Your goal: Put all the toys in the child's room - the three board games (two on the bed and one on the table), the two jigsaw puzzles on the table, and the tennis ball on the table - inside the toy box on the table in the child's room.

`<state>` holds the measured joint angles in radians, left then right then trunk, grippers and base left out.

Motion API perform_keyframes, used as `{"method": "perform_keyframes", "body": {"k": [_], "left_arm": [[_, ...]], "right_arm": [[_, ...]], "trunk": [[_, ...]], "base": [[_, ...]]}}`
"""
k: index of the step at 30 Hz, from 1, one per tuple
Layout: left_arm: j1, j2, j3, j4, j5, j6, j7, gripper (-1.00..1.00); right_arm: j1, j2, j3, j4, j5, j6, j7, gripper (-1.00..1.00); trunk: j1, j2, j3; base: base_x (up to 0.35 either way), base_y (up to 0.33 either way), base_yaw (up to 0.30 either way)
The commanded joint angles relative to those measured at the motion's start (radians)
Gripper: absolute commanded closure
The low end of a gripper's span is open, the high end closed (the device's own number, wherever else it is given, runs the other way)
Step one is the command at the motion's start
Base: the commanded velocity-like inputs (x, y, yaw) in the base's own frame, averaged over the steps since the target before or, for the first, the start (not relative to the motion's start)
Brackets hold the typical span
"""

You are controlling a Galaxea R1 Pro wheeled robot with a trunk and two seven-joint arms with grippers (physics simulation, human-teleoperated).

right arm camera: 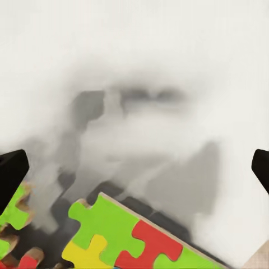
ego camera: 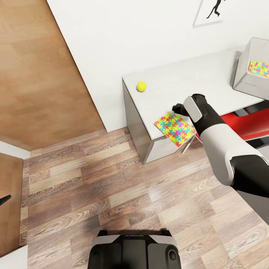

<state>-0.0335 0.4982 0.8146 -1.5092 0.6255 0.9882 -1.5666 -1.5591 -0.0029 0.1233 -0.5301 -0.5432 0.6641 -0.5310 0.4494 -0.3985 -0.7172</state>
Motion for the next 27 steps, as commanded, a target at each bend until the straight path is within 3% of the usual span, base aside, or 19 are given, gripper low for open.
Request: {"method": "perform_keyframes", "body": {"k": [1,10,19,23,27], "left_arm": [[0.0,0.0,0.0,0.0,-0.001,0.011,-0.004,-1.0],[0.0,-0.004,-0.003,0.0,-0.001,0.01,-0.004,-1.0],[0.0,-0.004,-0.003,0.0,-0.001,0.01,-0.004,-1.0],[0.0,-0.004,-0.003,0.0,-0.001,0.01,-0.004,-1.0],[0.0,-0.004,-0.003,0.0,-0.001,0.011,-0.004,-1.0]], "right_arm": [[-0.001,0.001,0.006,-0.003,-0.008,0.002,-0.009,-1.0],[-0.011,0.01,0.006,-0.013,-0.002,-0.019,-0.015,-1.0],[-0.074,0.01,0.006,-0.014,-0.009,0.001,-0.027,-1.0],[-0.106,0.011,0.006,-0.015,-0.012,0.062,-0.037,-1.0],[-0.145,0.012,0.005,-0.036,-0.014,0.198,-0.042,-1.0]], "trunk": [[0.001,-0.002,-0.001],[0.001,-0.002,-0.001],[0.001,-0.002,-0.001],[0.001,-0.002,-0.001],[0.001,-0.002,-0.001]], "base": [[0.0,0.0,0.0],[0.0,0.0,0.0],[0.0,0.0,0.0],[0.0,0.0,0.0],[0.0,0.0,0.0]]}}
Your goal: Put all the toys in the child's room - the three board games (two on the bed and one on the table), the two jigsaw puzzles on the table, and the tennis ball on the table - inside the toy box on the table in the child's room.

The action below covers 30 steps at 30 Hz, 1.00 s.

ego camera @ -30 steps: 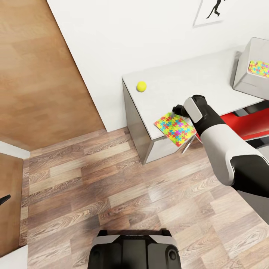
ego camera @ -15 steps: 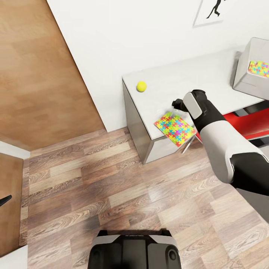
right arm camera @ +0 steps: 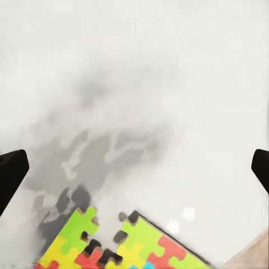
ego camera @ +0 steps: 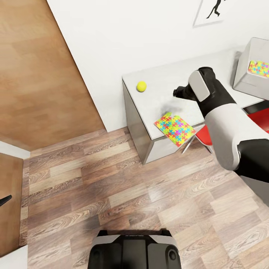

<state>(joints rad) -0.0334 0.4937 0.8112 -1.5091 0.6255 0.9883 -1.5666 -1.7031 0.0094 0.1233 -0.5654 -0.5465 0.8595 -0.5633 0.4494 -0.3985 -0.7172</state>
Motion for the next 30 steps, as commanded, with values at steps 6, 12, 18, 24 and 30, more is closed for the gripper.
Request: {"method": "perform_keyframes", "body": {"k": [6,12,18,24,30], "left_arm": [[0.0,0.0,0.0,0.0,-0.001,0.011,-0.004,-1.0],[0.0,0.001,-0.001,0.0,-0.001,0.011,-0.004,-1.0],[0.0,0.001,0.003,0.001,-0.001,0.012,-0.004,-1.0],[0.0,0.002,0.004,0.002,-0.001,0.012,-0.004,-1.0],[0.0,0.002,0.004,0.003,-0.001,0.012,-0.004,-1.0]], "right_arm": [[-0.028,-0.009,-0.054,-0.065,-0.015,0.167,-0.012,-1.0],[-0.028,-0.019,-0.13,-0.065,-0.016,0.188,-0.012,-1.0],[-0.023,-0.026,-0.167,0.012,-0.034,0.188,-0.008,-1.0],[-0.023,-0.027,-0.179,0.092,-0.069,0.188,-0.006,-1.0],[-0.023,-0.028,-0.182,0.165,-0.082,0.188,-0.005,-1.0]], "trunk": [[0.001,-0.001,-0.001],[0.001,-0.001,-0.001],[0.001,-0.001,-0.001],[0.001,-0.001,-0.001],[0.001,-0.001,-0.001]], "base": [[0.0,0.0,0.0],[0.0,0.0,0.0],[-0.003,0.0,0.0],[-0.07,0.0,0.0],[-0.041,0.0,0.0]]}}
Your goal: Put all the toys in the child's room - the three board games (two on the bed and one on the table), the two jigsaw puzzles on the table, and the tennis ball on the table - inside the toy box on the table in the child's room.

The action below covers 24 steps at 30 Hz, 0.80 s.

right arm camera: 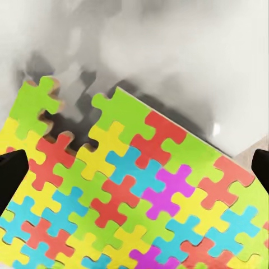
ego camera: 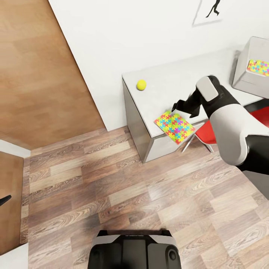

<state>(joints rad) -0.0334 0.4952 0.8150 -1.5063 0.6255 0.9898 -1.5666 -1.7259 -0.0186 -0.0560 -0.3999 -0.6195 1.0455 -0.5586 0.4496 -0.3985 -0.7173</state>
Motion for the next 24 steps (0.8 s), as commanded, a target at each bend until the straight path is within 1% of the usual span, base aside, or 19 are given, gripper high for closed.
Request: {"method": "perform_keyframes", "body": {"k": [1,7,9,14,24], "left_arm": [[0.0,0.0,-0.001,0.0,-0.001,0.011,-0.004,-1.0],[0.0,0.0,-0.001,0.0,-0.002,0.012,-0.004,-1.0],[0.0,0.0,0.002,0.0,-0.002,0.012,-0.004,-1.0],[0.0,0.0,0.004,0.0,-0.002,0.011,-0.004,-1.0],[0.0,0.0,0.005,0.0,-0.002,0.011,-0.004,-1.0]], "right_arm": [[-0.001,0.0,-0.003,0.004,-0.01,0.002,-0.009,-1.0],[-0.003,0.0,-0.005,0.016,-0.015,0.002,-0.009,-1.0],[-0.006,0.0,-0.006,0.018,-0.016,0.002,-0.009,-1.0],[-0.012,0.0,-0.015,0.016,-0.017,0.002,-0.008,-1.0],[-0.036,-0.002,-0.026,0.013,-0.019,0.002,-0.008,-1.0]], "trunk": [[0.0,-0.002,-0.001],[0.0,-0.002,-0.001],[0.0,-0.002,-0.001],[0.0,-0.002,-0.001],[0.0,-0.002,-0.001]], "base": [[-0.054,0.0,0.0],[-0.041,0.0,-0.005],[-0.013,0.0,-0.102],[-0.005,0.0,-0.211],[-0.001,0.0,-0.266]]}}
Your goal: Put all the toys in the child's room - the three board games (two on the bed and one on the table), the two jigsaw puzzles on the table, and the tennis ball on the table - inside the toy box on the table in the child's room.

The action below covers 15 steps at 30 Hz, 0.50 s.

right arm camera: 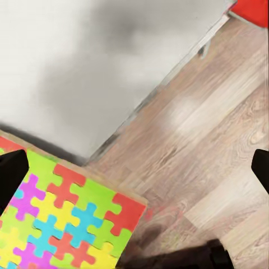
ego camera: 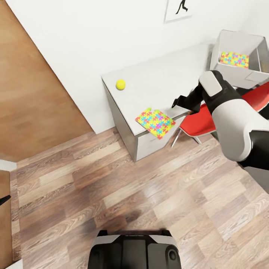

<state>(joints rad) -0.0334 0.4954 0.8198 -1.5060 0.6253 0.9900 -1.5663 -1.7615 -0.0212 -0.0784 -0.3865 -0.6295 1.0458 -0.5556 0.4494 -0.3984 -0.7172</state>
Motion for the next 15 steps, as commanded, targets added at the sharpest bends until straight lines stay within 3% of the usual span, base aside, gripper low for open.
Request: {"method": "perform_keyframes", "body": {"k": [1,8,15], "left_arm": [[0.0,0.0,0.0,0.0,-0.002,0.011,-0.004,-1.0],[0.0,0.001,-0.001,0.001,-0.001,0.012,-0.004,-1.0],[0.0,0.002,0.001,0.001,-0.001,0.012,-0.004,-1.0]], "right_arm": [[-0.001,-0.001,-0.004,-0.001,-0.012,0.001,-0.01,-1.0],[-0.003,-0.016,0.0,-0.002,-0.063,0.001,-0.011,-1.0],[-0.003,0.008,0.013,-0.003,-0.072,0.001,-0.011,-1.0]], "trunk": [[0.001,-0.002,-0.001],[0.001,-0.002,-0.001],[0.001,-0.002,0.004]], "base": [[0.0,0.0,-0.276],[0.0,0.0,-0.254],[0.0,0.0,-0.008]]}}
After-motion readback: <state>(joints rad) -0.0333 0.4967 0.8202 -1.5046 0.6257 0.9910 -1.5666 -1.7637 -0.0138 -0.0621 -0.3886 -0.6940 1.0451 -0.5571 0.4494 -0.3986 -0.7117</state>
